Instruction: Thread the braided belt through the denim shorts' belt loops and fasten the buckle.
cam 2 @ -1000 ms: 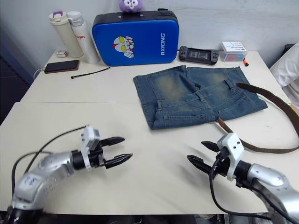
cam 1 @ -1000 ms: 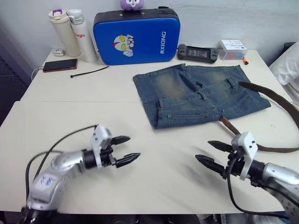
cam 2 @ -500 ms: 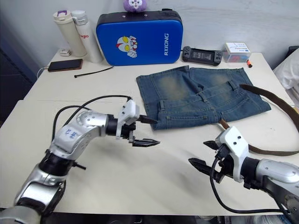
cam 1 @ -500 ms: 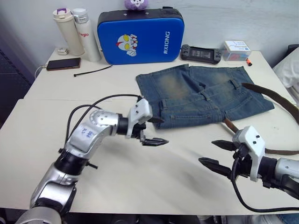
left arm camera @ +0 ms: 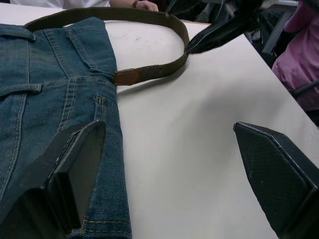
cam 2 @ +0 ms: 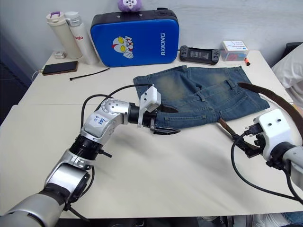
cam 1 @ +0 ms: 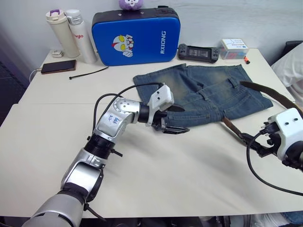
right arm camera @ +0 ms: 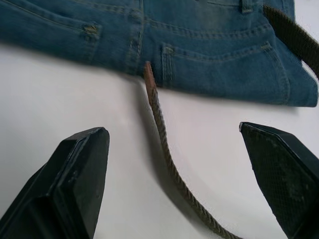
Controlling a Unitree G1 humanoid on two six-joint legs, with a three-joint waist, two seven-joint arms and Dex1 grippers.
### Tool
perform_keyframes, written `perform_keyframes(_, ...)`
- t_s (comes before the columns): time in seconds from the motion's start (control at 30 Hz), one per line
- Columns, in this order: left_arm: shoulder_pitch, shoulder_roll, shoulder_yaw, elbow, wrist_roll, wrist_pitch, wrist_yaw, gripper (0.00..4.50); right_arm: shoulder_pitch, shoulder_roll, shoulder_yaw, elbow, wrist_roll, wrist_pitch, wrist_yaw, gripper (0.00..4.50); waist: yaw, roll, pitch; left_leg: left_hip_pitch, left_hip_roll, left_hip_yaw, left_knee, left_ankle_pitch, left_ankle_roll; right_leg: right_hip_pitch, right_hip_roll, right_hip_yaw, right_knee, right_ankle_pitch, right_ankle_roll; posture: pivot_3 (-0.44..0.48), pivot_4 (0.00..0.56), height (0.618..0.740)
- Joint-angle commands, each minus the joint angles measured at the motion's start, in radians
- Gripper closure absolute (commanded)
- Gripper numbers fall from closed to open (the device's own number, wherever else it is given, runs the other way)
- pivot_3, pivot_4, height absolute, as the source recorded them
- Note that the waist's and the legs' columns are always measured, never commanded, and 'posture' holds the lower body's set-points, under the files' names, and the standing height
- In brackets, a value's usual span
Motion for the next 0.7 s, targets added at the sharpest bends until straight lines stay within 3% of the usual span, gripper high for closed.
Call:
perform_keyframes(0.03, 0.030, 0.010, 0.046, -0.114, -0.037, 0.065, 0.027, 0.00, -0.067, 0.015, 0.074, 0.140, -0.072, -0.066, 0.023, 0.29, -0.001, 0.000, 0.000, 0.000, 0.000, 0.000, 0.000, 0.000, 0.000, 0.000, 0.000, 0.001, 0.000, 0.000, 0.000, 0.000, 0.150, 0.725)
perform_keyframes(0.13, 0.078, 0.018, 0.075, -0.205, -0.061, 0.142, 0.065, 0.00, -0.115, 0.008, 0.172, 0.278, -0.141, -0.123, 0.070, 1.40, -0.002, 0.000, 0.000, 0.000, -0.001, 0.000, 0.000, 0.000, 0.000, 0.000, -0.001, 0.004, 0.001, 0.000, 0.000, 0.000, 0.150, 0.725)
perform_keyframes(0.33, 0.141, 0.019, 0.117, -0.310, -0.102, 0.231, 0.131, 0.00, -0.197, 0.001, 0.248, 0.385, -0.200, -0.187, 0.164, 4.44, -0.003, 0.001, 0.000, 0.000, 0.000, 0.000, 0.001, 0.000, 0.000, 0.000, -0.001, 0.006, 0.001, 0.000, 0.000, 0.000, 0.150, 0.725)
perform_keyframes(0.57, 0.137, -0.029, 0.138, -0.304, -0.148, 0.261, 0.177, 0.00, -0.253, -0.037, 0.154, 0.331, -0.151, -0.179, 0.273, 4.44, -0.001, 0.001, 0.000, 0.000, 0.000, -0.001, 0.001, 0.000, 0.000, 0.000, -0.001, 0.006, 0.001, 0.000, 0.000, 0.000, 0.150, 0.725)
perform_keyframes(0.7, 0.094, -0.114, 0.190, -0.257, -0.231, 0.339, 0.222, 0.00, -0.284, -0.024, -0.050, 0.193, 0.117, -0.008, 0.371, 4.44, 0.001, 0.001, 0.000, 0.000, 0.000, -0.001, 0.001, 0.000, 0.000, 0.000, -0.001, 0.006, 0.001, 0.000, 0.000, 0.000, 0.150, 0.725)
